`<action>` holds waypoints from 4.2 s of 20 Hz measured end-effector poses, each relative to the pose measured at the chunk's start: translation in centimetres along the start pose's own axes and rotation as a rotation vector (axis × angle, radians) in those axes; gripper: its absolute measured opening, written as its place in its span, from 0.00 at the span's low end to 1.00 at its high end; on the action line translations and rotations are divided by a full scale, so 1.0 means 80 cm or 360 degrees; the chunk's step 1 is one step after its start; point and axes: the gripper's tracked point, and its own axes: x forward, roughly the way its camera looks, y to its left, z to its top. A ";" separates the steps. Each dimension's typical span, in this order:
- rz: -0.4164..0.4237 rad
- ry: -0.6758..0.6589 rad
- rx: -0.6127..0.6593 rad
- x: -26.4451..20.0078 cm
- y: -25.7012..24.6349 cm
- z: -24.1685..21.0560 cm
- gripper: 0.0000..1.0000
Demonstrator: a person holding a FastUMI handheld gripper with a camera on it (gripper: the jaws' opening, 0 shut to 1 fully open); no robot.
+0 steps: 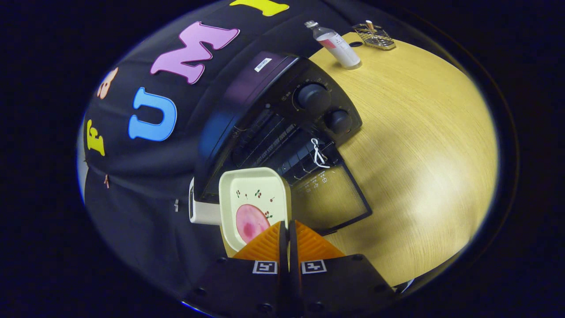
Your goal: Open the toaster oven, put the food inside, and close the toaster oven door.
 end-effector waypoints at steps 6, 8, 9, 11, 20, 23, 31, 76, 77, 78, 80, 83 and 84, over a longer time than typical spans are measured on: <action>-0.0114 -0.0119 0.0270 0.045 0.013 0.001 0.05; -0.0135 -0.0158 0.0345 0.060 0.021 0.002 0.06; -0.0146 -0.0183 0.0380 0.067 0.024 0.004 0.06; -0.0177 -0.0252 0.0477 0.077 0.028 0.011 0.05; -0.0283 -0.0516 0.1025 0.115 0.033 0.043 0.06; -0.0308 -0.0545 0.1136 0.126 0.035 0.042 0.06; -0.0314 -0.0607 0.1073 0.122 0.035 0.042 0.19; -0.0758 0.0016 -0.1112 0.083 -0.087 -0.102 1.00; -0.0745 -0.0009 -0.1096 0.081 -0.085 -0.101 1.00; -0.0736 -0.0028 -0.1085 0.078 -0.081 -0.101 1.00; -0.0726 -0.0051 -0.1105 0.073 -0.079 -0.099 1.00; -0.0695 -0.0086 -0.1104 0.063 -0.070 -0.098 1.00; -0.0682 -0.0102 -0.1109 0.060 -0.067 -0.097 1.00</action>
